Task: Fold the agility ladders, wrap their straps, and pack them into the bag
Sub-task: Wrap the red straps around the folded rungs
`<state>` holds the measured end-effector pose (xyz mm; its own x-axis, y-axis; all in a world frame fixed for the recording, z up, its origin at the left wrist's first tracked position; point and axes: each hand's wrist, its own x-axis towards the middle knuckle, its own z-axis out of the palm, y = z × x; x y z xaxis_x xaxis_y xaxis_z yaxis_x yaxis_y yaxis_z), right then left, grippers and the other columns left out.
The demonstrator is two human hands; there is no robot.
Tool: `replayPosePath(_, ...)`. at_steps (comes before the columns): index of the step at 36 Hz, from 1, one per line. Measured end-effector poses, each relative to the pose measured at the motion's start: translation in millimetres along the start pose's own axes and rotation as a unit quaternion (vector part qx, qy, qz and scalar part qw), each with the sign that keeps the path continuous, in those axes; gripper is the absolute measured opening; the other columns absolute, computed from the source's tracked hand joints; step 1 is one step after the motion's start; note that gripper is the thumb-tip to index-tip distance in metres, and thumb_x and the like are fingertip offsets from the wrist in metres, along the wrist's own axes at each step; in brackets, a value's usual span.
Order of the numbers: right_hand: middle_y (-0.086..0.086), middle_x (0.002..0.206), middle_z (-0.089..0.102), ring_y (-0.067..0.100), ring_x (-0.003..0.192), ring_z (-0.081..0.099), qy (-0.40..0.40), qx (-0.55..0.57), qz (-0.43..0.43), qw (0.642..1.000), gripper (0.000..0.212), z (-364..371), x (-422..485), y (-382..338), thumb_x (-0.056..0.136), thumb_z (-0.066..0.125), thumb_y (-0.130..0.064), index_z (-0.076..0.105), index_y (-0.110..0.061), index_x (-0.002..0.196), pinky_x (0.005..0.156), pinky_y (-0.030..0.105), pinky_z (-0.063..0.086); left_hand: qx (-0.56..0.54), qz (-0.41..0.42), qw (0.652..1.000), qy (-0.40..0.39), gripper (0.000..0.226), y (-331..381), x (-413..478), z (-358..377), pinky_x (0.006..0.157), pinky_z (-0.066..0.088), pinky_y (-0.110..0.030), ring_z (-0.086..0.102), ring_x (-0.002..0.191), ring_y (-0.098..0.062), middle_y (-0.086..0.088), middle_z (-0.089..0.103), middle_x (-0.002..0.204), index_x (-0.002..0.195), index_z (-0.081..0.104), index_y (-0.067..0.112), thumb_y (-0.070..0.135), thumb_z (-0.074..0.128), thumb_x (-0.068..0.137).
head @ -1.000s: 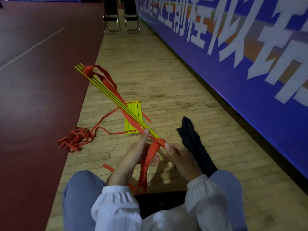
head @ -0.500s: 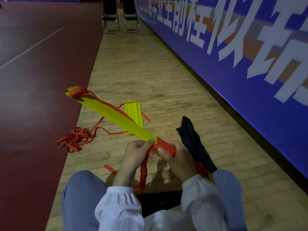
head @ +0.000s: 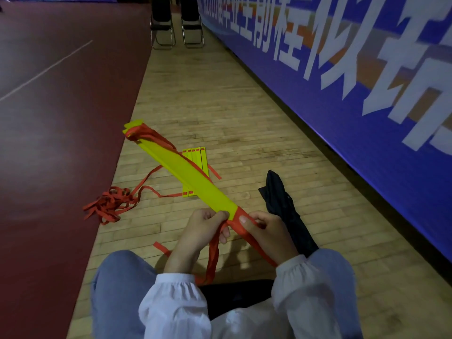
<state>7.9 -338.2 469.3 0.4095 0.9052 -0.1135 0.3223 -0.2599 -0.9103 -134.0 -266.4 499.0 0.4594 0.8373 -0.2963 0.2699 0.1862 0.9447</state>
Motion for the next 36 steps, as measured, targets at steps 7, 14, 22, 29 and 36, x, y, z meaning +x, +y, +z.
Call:
replayPosePath(7,-0.007,0.078,0.071,0.012,0.078,0.067,0.057,-0.015,-0.015,0.998,0.037,4,3,3,0.059,0.055,-0.068,0.067,-0.038,0.079,0.075,0.043,0.056,-0.041,-0.042,0.998,-0.021,0.035,2,-1,-2,0.043,0.043,-0.020,0.055,0.041,-0.014,-0.011,0.066,0.059,0.068,0.064,0.002,0.017,0.051,0.097)
replayPosePath(14,-0.008,0.081,0.071,0.010,0.079,0.067,0.102,-0.009,-0.023,0.995,0.032,9,0,-2,0.070,0.065,-0.050,0.071,-0.028,0.092,0.074,0.042,0.056,-0.047,-0.078,0.995,-0.031,0.052,10,-5,-7,0.049,0.047,-0.021,0.061,0.053,-0.021,-0.020,0.072,0.078,0.091,0.070,-0.003,0.044,0.051,0.094)
replayPosePath(22,-0.010,0.079,0.070,0.008,0.078,0.066,0.128,-0.034,-0.046,0.990,0.011,6,-1,-2,0.077,0.076,-0.028,0.070,-0.030,0.085,0.070,0.037,0.056,-0.047,-0.090,0.995,-0.009,0.064,11,-7,-5,0.046,0.047,-0.020,0.061,0.049,-0.020,-0.020,0.071,0.073,0.093,0.069,-0.004,0.056,0.049,0.091)
replayPosePath(29,-0.012,0.072,0.067,0.006,0.071,0.063,0.139,-0.012,-0.057,0.989,0.014,9,-1,-7,0.073,0.081,-0.020,0.070,-0.026,0.079,0.066,0.032,0.054,-0.067,-0.080,0.993,0.057,0.066,14,-9,1,0.042,0.046,-0.018,0.061,0.044,-0.016,-0.016,0.069,0.063,0.077,0.071,-0.001,0.061,0.053,0.086)
replayPosePath(36,-0.009,0.073,0.067,0.011,0.071,0.062,0.134,-0.017,-0.077,0.988,0.014,12,0,-6,0.069,0.084,-0.022,0.071,-0.024,0.075,0.066,0.039,0.055,-0.050,-0.050,0.991,0.110,0.052,14,-8,6,0.037,0.039,-0.014,0.051,0.033,-0.013,-0.011,0.062,0.051,0.070,0.070,-0.001,0.047,0.062,0.087)
